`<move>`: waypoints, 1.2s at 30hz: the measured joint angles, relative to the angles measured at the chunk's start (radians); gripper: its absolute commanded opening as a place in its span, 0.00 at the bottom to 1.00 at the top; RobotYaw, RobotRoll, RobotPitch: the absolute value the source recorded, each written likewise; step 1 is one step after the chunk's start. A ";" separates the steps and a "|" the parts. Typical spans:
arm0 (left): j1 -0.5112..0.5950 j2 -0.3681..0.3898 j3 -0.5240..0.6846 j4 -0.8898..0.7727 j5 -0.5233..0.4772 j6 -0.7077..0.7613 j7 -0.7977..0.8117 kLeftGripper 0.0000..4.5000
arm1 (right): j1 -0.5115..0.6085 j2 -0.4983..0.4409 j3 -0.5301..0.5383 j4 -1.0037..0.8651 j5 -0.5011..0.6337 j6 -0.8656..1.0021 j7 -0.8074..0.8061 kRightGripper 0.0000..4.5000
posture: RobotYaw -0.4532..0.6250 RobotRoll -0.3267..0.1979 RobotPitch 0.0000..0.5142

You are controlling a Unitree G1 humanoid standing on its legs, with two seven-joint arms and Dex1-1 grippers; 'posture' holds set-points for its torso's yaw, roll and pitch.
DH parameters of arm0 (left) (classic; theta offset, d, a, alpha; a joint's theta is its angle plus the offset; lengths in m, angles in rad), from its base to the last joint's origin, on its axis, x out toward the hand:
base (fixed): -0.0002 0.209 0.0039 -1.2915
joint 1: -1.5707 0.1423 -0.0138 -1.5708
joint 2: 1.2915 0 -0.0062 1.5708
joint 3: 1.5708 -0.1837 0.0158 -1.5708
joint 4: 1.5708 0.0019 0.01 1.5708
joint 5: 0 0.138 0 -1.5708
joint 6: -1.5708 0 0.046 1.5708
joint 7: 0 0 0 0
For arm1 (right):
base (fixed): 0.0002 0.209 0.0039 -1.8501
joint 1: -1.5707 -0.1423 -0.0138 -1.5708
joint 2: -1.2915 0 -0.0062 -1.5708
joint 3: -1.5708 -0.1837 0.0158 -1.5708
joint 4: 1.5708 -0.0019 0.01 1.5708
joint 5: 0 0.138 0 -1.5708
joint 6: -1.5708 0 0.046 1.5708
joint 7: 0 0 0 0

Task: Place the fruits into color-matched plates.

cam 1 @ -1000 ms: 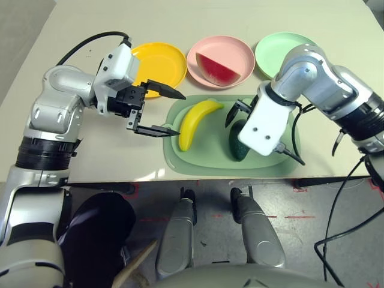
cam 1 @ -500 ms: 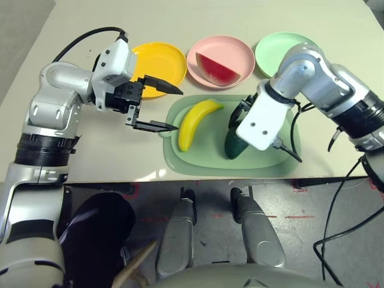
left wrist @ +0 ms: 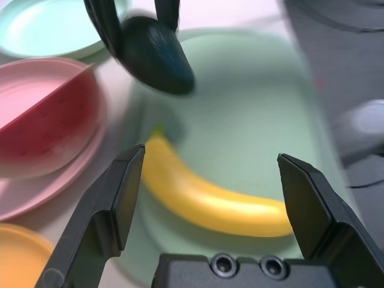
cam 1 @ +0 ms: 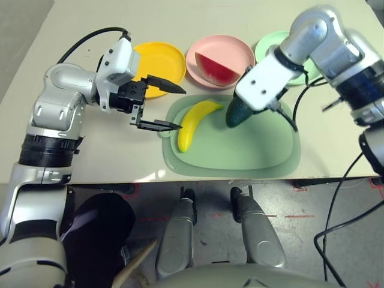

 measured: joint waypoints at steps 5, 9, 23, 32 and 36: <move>-0.022 -0.022 -0.008 0.001 0.075 0.027 0.117 1.00 | -0.077 0.030 0.003 0.271 -0.188 -0.057 -0.175 0.66 | 0.30 0.62 0.65; -0.028 -0.017 -0.008 0.001 0.103 0.045 0.136 1.00 | -0.112 0.041 0.005 0.374 -0.286 -0.053 -0.257 0.66 | 0.30 0.62 0.65; -0.029 -0.006 -0.008 0.007 0.127 0.059 0.142 1.00 | -0.097 0.035 0.005 0.495 -0.489 0.057 -0.485 0.66 | 0.31 0.62 0.65; -0.022 0.002 -0.008 0.005 0.128 0.058 0.142 1.00 | -0.085 0.036 -0.006 0.498 -0.515 0.076 -0.494 0.87 | 0.32 0.62 0.64; -0.017 0.004 -0.008 0.005 0.128 0.058 0.141 1.00 | -0.081 0.037 -0.012 0.499 -0.519 0.077 -0.494 0.99 | 0.31 0.62 0.64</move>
